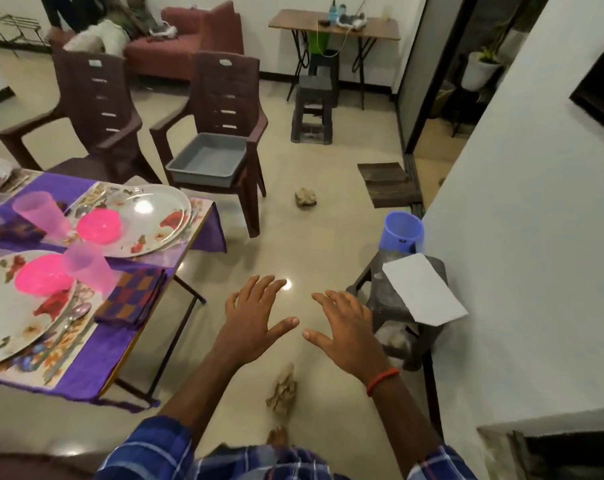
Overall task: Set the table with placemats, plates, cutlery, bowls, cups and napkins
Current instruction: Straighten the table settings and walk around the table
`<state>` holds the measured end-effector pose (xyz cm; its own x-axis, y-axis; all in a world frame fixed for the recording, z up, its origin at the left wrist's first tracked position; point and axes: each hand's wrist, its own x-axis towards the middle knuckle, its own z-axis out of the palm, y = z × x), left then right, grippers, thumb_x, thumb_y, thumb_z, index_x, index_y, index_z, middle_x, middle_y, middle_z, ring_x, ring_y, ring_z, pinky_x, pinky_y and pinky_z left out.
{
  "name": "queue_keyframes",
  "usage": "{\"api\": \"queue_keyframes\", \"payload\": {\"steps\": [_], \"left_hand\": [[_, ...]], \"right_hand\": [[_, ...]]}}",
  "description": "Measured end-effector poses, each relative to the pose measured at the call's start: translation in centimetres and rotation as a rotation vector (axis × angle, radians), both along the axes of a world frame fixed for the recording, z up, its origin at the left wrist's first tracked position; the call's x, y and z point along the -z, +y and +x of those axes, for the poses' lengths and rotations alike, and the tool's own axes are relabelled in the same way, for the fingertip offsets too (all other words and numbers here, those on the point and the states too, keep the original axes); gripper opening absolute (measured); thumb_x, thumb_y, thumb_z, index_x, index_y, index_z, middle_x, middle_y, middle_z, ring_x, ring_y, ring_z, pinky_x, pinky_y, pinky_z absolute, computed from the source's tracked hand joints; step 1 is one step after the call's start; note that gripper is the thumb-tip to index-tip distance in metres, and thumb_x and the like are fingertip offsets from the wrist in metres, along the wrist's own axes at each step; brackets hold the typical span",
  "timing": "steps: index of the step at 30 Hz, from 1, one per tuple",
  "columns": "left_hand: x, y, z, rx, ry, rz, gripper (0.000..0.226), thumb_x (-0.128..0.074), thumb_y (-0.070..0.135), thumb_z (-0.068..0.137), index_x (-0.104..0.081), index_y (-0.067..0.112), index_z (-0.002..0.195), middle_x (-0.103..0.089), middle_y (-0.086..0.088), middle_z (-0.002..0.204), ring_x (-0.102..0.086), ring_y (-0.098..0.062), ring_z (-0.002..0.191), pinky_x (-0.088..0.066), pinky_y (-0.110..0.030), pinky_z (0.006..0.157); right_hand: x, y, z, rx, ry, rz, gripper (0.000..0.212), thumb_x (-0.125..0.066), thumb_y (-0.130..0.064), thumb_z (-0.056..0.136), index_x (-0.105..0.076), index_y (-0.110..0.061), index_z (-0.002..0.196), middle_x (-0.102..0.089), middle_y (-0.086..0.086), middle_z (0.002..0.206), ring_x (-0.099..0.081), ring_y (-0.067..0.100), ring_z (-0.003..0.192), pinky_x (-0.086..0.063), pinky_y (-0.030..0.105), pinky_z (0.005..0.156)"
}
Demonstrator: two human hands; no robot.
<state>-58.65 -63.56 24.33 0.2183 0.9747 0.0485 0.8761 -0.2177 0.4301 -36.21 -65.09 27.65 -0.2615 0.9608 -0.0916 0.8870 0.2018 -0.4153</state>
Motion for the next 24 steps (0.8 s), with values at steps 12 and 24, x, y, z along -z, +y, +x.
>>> {"api": "queue_keyframes", "payload": {"steps": [12,24], "left_hand": [[-1.0,14.4,-1.0,-0.094,0.008,0.018,0.083,-0.03,0.086,0.088,-0.023,0.039,0.156,-0.019,0.008,0.169,-0.004,-0.018,0.158,-0.013,-0.056,0.122],[-0.7,32.9,-0.9,-0.223,0.077,0.011,0.083,-0.035,0.083,0.09,-0.024,0.037,0.158,-0.021,0.009,0.168,-0.006,-0.018,0.157,-0.019,-0.058,0.123]], "right_hand": [[0.5,16.8,-0.5,-0.006,0.001,0.025,0.072,-0.055,-0.066,0.091,-0.033,-0.035,0.152,-0.037,-0.004,0.158,-0.023,0.021,0.148,-0.022,0.044,0.117],[0.8,37.8,-1.2,-0.2,0.007,-0.008,0.071,-0.051,-0.065,0.093,-0.027,-0.037,0.154,-0.028,-0.005,0.162,-0.013,0.019,0.151,-0.016,0.041,0.119]]}}
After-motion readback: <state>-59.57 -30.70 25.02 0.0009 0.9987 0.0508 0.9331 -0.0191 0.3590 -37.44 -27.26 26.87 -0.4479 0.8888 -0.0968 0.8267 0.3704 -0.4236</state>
